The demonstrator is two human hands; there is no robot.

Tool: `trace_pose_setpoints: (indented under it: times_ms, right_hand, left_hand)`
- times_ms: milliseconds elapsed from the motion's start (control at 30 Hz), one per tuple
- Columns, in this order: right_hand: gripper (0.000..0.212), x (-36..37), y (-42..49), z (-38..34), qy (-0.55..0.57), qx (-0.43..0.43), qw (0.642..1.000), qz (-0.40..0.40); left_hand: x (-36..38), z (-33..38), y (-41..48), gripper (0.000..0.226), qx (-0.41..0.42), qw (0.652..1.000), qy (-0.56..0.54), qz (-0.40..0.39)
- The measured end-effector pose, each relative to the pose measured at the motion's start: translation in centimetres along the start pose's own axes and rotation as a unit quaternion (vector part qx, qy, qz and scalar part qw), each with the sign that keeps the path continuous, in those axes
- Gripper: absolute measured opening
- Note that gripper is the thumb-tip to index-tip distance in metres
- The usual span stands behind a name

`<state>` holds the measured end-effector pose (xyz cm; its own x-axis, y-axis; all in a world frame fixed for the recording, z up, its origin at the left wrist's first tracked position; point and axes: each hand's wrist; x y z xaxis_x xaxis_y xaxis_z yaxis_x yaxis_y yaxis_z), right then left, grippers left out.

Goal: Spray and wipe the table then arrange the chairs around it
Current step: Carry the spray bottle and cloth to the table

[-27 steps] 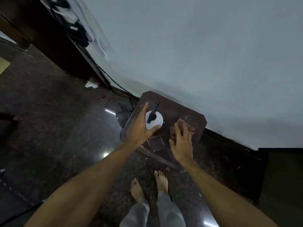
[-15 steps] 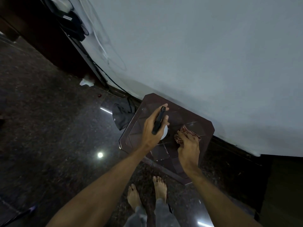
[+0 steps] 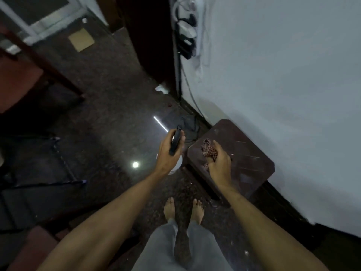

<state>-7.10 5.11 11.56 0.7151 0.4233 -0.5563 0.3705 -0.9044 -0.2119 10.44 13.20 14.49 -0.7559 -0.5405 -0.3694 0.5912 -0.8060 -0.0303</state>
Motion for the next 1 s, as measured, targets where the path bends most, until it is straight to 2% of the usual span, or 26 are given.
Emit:
trace_pose_setpoints:
  times_ms: [67,233,367,533,733,867,1000]
  right_hand:
    - [0.054,1.4,0.3,-2.8,-0.003,-0.050,0.999,-0.022]
    - [0.052,6.8,1.8,-9.5,-0.036,-0.134,0.986,-0.092]
    - [0.058,13.2,3.0,-15.6,-0.045,-0.200,0.967,-0.151]
    - [0.051,20.3,4.4,-23.3,-0.011,-0.244,0.936,-0.253]
    - [0.043,28.7,5.5,-33.4,0.020,-0.302,0.895,-0.328]
    - [0.049,35.2,7.0,-39.1,-0.003,-0.360,0.860,-0.362]
    - [0.053,42.2,9.4,-43.9,0.015,-0.387,0.809,-0.442]
  left_hand:
    - [-3.6,-0.3,-0.9,0.021,-0.014,0.999,0.004,0.031]
    - [-11.8,-2.2,-2.4,0.009,-0.028,0.992,0.004,0.124]
    - [-18.3,-4.2,-2.0,0.009,-0.053,0.976,-0.002,0.212]
    - [-25.6,-5.6,-1.4,0.016,-0.099,0.948,-0.010,0.303]
    - [-34.3,-6.7,-0.6,0.018,-0.140,0.894,-0.011,0.425]
    - [-38.6,-8.6,0.3,0.026,-0.179,0.839,-0.014,0.514]
    - [-42.8,-10.0,2.2,0.038,-0.209,0.780,-0.027,0.590]
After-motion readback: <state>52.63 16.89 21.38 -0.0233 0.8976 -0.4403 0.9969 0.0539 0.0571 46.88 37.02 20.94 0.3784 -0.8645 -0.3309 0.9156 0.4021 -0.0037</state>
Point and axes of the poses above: each hand's wrist, its own y-axis towards the middle knuckle, its own x-axis out of the palm, z = x × y, and after that the axes turned 3 degrees about y, right-handed
